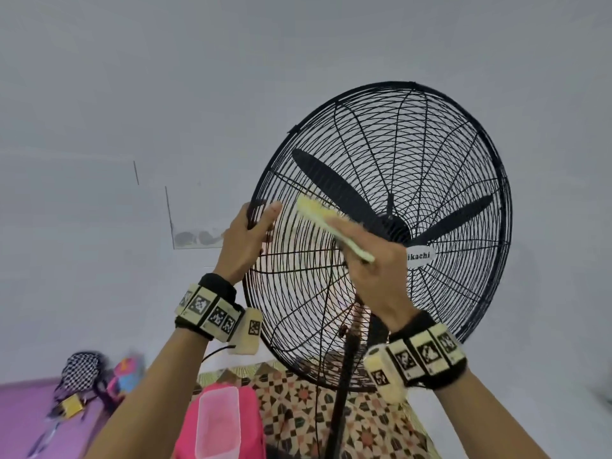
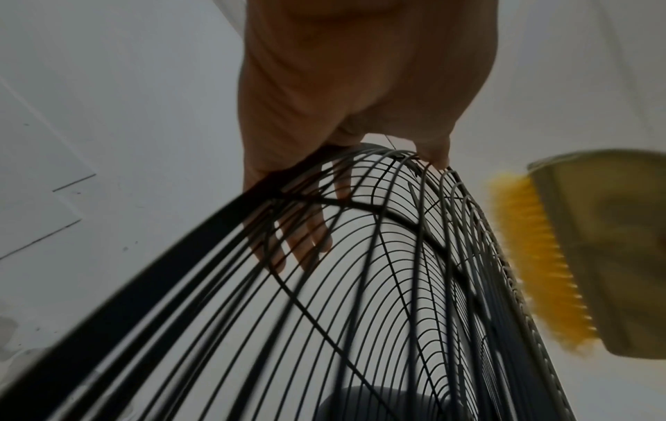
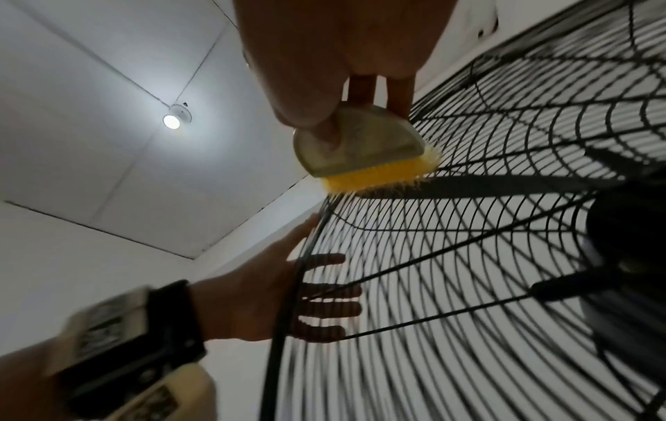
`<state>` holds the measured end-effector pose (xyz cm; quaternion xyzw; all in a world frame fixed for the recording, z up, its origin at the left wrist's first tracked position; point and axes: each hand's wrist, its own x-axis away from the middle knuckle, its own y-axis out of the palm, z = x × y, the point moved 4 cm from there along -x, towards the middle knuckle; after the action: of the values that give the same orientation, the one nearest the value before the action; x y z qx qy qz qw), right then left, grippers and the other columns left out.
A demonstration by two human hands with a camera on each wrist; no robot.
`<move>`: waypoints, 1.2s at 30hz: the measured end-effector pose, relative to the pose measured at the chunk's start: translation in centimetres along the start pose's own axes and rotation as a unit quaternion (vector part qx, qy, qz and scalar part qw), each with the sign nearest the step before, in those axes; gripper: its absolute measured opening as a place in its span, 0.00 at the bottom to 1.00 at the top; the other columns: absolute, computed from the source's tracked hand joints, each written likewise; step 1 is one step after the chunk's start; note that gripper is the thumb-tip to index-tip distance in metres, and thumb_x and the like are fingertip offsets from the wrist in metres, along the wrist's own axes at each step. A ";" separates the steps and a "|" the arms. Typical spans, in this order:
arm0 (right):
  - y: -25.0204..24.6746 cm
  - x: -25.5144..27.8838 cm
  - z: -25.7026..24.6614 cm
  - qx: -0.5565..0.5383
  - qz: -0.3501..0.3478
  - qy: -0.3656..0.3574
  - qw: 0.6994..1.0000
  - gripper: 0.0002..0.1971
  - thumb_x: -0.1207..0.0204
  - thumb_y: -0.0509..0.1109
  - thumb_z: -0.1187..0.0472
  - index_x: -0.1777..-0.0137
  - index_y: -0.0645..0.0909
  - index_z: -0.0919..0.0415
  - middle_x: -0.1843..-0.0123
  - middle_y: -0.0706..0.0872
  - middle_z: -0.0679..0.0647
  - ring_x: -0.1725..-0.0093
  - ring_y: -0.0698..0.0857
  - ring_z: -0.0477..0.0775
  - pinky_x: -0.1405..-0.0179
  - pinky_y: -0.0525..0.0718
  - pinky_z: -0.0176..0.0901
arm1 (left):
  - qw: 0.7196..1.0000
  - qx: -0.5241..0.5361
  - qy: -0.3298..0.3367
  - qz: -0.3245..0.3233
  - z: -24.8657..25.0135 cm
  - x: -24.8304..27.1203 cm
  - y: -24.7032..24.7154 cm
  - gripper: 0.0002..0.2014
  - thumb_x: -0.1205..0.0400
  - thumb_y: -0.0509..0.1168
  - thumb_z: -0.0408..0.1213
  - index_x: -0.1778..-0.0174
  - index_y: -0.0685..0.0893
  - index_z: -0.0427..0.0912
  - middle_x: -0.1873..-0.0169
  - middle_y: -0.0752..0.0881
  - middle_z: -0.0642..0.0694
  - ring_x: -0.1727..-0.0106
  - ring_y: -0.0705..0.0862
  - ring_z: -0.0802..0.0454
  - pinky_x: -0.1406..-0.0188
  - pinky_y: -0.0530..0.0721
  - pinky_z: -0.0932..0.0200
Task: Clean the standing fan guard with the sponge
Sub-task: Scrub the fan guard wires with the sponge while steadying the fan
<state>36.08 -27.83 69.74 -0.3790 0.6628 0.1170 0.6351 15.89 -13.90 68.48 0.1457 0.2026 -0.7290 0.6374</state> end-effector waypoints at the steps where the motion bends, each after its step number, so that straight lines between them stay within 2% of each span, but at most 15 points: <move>1: -0.1 -0.4 0.5 0.027 0.023 0.004 0.999 0.23 0.21 0.72 0.75 0.27 0.84 0.61 0.35 0.89 0.55 0.52 0.90 0.51 0.55 0.79 0.13 | 1.000 -0.003 0.001 0.002 0.1 0.0 0.1 0.33 0.20 0.62 0.76 0.28 0.80 0.57 0.45 0.91 0.48 0.46 0.92 0.51 0.51 0.87 0.56; 3: 0.5 0.1 0.6 0.077 0.002 -0.020 0.997 0.27 0.23 0.73 0.75 0.25 0.81 0.57 0.31 0.83 0.49 0.47 0.90 0.41 0.48 0.82 0.18 | 1.000 -0.011 -0.002 0.010 0.2 0.0 0.2 0.36 0.21 0.62 0.77 0.25 0.79 0.56 0.45 0.91 0.48 0.46 0.92 0.52 0.49 0.87 0.54; 6: 1.2 3.3 0.8 0.063 -0.102 -0.054 0.991 0.30 0.26 0.75 0.76 0.26 0.81 0.53 0.33 0.83 0.47 0.42 0.86 0.36 0.45 0.81 0.17 | 1.000 -0.013 -0.010 0.024 -0.1 -0.2 0.0 0.35 0.20 0.62 0.76 0.25 0.79 0.55 0.45 0.91 0.49 0.46 0.92 0.52 0.49 0.87 0.54; 8: 0.6 3.7 0.8 0.036 -0.130 -0.046 0.990 0.31 0.28 0.77 0.79 0.28 0.83 0.54 0.35 0.87 0.49 0.47 0.84 0.23 0.57 0.84 0.17 | 0.999 -0.011 -0.014 0.032 -0.5 -0.1 -0.3 0.35 0.20 0.62 0.75 0.25 0.79 0.55 0.47 0.91 0.49 0.47 0.92 0.52 0.49 0.88 0.53; 10: -0.5 2.2 1.2 0.028 -0.072 -0.038 0.996 0.26 0.26 0.75 0.79 0.30 0.85 0.59 0.38 0.90 0.57 0.57 0.80 0.15 0.69 0.75 0.12 | 0.999 -0.010 -0.016 0.028 -0.6 0.2 -0.2 0.33 0.19 0.62 0.75 0.26 0.80 0.56 0.47 0.91 0.50 0.49 0.93 0.53 0.50 0.88 0.52; 12: -1.1 0.2 1.3 0.051 -0.008 -0.032 0.998 0.24 0.24 0.74 0.78 0.30 0.84 0.60 0.38 0.90 0.59 0.56 0.82 0.24 0.66 0.74 0.10 | 1.000 -0.003 -0.018 0.022 -0.5 0.5 -0.1 0.29 0.18 0.62 0.73 0.29 0.80 0.58 0.45 0.91 0.50 0.48 0.92 0.54 0.51 0.86 0.55; 15: -0.3 0.1 1.3 0.070 -0.042 -0.052 0.995 0.27 0.26 0.76 0.79 0.29 0.84 0.59 0.36 0.86 0.49 0.52 0.84 0.33 0.54 0.74 0.09 | 1.000 0.001 -0.015 0.025 -0.2 0.5 -0.1 0.26 0.18 0.63 0.72 0.32 0.81 0.60 0.45 0.91 0.50 0.47 0.92 0.54 0.51 0.85 0.56; 18: 0.1 2.5 1.6 0.056 -0.147 -0.035 0.987 0.29 0.29 0.80 0.79 0.30 0.86 0.57 0.40 0.91 0.51 0.55 0.82 0.21 0.58 0.72 0.08 | 0.999 0.007 -0.020 0.026 -0.4 0.4 -0.2 0.22 0.19 0.63 0.74 0.38 0.81 0.64 0.47 0.91 0.48 0.48 0.92 0.52 0.50 0.86 0.54; 20: -0.6 2.9 2.0 0.023 -0.138 -0.022 0.990 0.24 0.27 0.78 0.78 0.32 0.87 0.61 0.44 0.93 0.56 0.60 0.78 0.13 0.67 0.71 0.10 | 0.999 0.005 -0.023 0.026 -0.6 0.5 -0.2 0.26 0.21 0.63 0.76 0.37 0.81 0.63 0.46 0.92 0.49 0.47 0.92 0.51 0.50 0.87 0.53; 24: -2.2 0.9 2.8 0.047 -0.002 -0.002 0.999 0.22 0.23 0.74 0.78 0.30 0.86 0.64 0.38 0.91 0.61 0.57 0.79 0.23 0.67 0.71 0.10 | 1.000 -0.003 -0.013 0.018 -0.1 0.7 0.2 0.26 0.19 0.62 0.75 0.34 0.80 0.61 0.45 0.91 0.49 0.45 0.92 0.52 0.48 0.87 0.52; 26: -1.9 1.0 2.7 0.069 -0.001 0.000 0.998 0.24 0.25 0.76 0.80 0.30 0.86 0.63 0.38 0.92 0.60 0.54 0.79 0.29 0.65 0.71 0.09 | 1.000 -0.007 -0.014 0.016 0.1 0.6 0.2 0.30 0.21 0.62 0.77 0.32 0.80 0.60 0.44 0.91 0.50 0.45 0.92 0.53 0.47 0.88 0.51; 29: -1.1 3.4 2.5 0.057 -0.074 0.003 0.996 0.25 0.27 0.77 0.80 0.33 0.88 0.61 0.42 0.93 0.57 0.59 0.79 0.19 0.67 0.70 0.09 | 0.999 -0.006 -0.020 0.024 0.0 0.6 0.0 0.32 0.23 0.62 0.78 0.32 0.81 0.60 0.45 0.91 0.50 0.47 0.93 0.54 0.44 0.90 0.46; 31: -1.4 4.5 2.6 0.028 -0.101 0.020 0.994 0.24 0.26 0.77 0.80 0.33 0.88 0.60 0.43 0.93 0.54 0.65 0.79 0.19 0.73 0.70 0.13 | 0.999 -0.006 -0.027 0.026 -0.3 0.7 -0.1 0.33 0.25 0.63 0.80 0.33 0.80 0.61 0.46 0.92 0.49 0.48 0.93 0.53 0.43 0.91 0.41; 33: -2.3 4.0 3.2 0.017 -0.064 0.027 0.997 0.23 0.24 0.76 0.78 0.32 0.88 0.59 0.40 0.93 0.54 0.67 0.80 0.24 0.74 0.70 0.16 | 0.999 -0.008 -0.028 0.025 -0.5 0.9 -0.2 0.32 0.26 0.62 0.81 0.36 0.80 0.64 0.47 0.92 0.48 0.48 0.93 0.52 0.42 0.91 0.37; 36: -3.3 2.2 4.0 0.017 0.009 0.041 0.999 0.23 0.21 0.74 0.77 0.29 0.86 0.59 0.34 0.91 0.58 0.58 0.83 0.25 0.68 0.78 0.20 | 0.999 -0.007 -0.031 0.023 -0.5 0.9 -0.1 0.31 0.25 0.62 0.80 0.36 0.81 0.64 0.46 0.92 0.49 0.48 0.93 0.52 0.41 0.90 0.39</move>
<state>41.42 -28.28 68.10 -0.3664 0.6936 0.0956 0.6128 15.62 -14.48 67.65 0.1234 0.1848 -0.7167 0.6610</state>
